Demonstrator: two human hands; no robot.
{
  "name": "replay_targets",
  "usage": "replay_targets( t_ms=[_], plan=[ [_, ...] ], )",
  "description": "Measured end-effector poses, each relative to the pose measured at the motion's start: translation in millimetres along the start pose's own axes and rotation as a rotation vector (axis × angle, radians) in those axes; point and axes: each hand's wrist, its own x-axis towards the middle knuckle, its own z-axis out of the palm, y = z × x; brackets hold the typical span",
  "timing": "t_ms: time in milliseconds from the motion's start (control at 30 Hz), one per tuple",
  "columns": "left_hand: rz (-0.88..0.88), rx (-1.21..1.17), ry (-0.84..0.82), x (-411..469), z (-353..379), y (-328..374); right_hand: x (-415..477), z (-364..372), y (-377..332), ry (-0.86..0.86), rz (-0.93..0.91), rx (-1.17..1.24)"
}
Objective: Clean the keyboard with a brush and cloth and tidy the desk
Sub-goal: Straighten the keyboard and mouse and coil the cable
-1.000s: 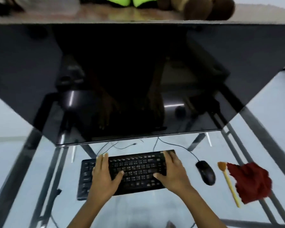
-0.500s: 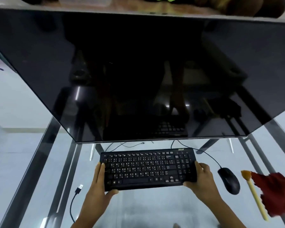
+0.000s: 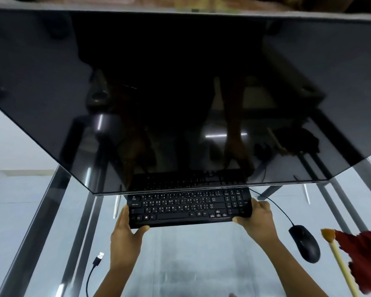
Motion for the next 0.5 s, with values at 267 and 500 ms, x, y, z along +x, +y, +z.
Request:
replay_targets(
  t_ms=[267,500],
  plan=[
    [-0.001,0.095,-0.017,3.4,0.4,5.2,2.1,0.0,-5.9,0.007,-0.008,0.026],
    [0.015,0.171,-0.034,2.3,0.1,6.9,-0.7,-0.2,-9.5,0.019,-0.031,0.023]
  ],
)
